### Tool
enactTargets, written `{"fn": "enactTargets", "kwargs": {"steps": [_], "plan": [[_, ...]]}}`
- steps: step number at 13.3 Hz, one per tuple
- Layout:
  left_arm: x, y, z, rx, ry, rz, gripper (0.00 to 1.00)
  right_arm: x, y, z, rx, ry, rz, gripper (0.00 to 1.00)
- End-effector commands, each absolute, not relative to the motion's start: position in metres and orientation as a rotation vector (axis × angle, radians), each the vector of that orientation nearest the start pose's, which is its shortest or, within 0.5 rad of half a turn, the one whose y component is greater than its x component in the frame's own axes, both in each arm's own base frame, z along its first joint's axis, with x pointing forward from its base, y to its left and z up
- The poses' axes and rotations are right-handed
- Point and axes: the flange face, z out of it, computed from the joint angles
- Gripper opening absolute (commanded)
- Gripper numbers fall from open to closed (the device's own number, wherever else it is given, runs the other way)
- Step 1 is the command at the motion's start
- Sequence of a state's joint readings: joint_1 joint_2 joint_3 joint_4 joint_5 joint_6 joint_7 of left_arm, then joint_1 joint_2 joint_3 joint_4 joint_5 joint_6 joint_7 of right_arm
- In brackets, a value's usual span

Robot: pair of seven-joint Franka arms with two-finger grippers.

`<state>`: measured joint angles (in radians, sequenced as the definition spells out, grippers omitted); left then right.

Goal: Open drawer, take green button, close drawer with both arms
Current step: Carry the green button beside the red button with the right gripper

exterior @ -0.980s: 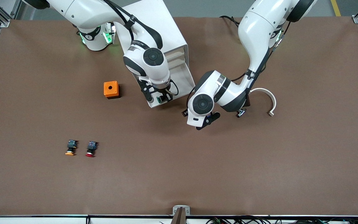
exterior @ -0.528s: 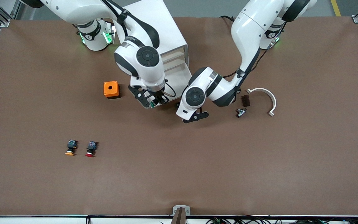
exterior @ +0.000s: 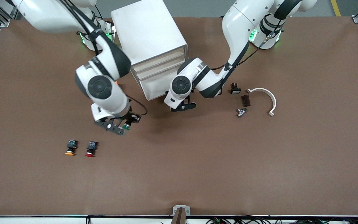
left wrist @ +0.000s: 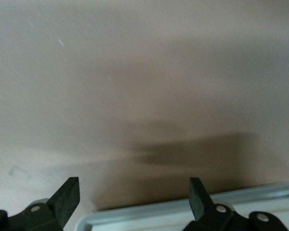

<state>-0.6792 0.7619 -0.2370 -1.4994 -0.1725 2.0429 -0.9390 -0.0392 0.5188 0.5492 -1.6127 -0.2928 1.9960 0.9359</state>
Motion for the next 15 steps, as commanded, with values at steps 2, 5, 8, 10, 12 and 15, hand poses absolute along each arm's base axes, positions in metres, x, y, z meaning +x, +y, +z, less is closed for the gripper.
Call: {"fn": "enactTargets", "kwargs": {"steps": [2, 5, 8, 10, 12, 15], "plan": [[0.396, -0.553, 0.209, -3.084, -0.234, 0.682, 1.00, 0.654, 0.202, 0.320, -3.151, 0.293, 0.028, 0.02], [0.374, -0.565, 0.211, -3.070, -0.247, 0.720, 1.00, 0.671, 0.169, 0.270, -3.150, 0.137, 0.026, 0.02], [0.365, -0.571, 0.213, -3.070, -0.233, 0.734, 1.00, 0.684, 0.145, 0.234, -3.135, 0.093, -0.043, 0.02], [0.362, -0.569, 0.209, -3.041, -0.307, 0.737, 1.00, 0.687, 0.137, 0.219, -3.132, 0.076, -0.062, 0.02], [0.368, -0.567, 0.212, -3.039, -0.351, 0.733, 1.00, 0.690, 0.132, 0.206, -3.133, 0.084, -0.056, 0.02], [0.433, -0.528, 0.249, -3.056, -0.585, 0.641, 1.00, 0.697, 0.131, 0.202, -3.122, 0.124, -0.059, 0.22]]}}
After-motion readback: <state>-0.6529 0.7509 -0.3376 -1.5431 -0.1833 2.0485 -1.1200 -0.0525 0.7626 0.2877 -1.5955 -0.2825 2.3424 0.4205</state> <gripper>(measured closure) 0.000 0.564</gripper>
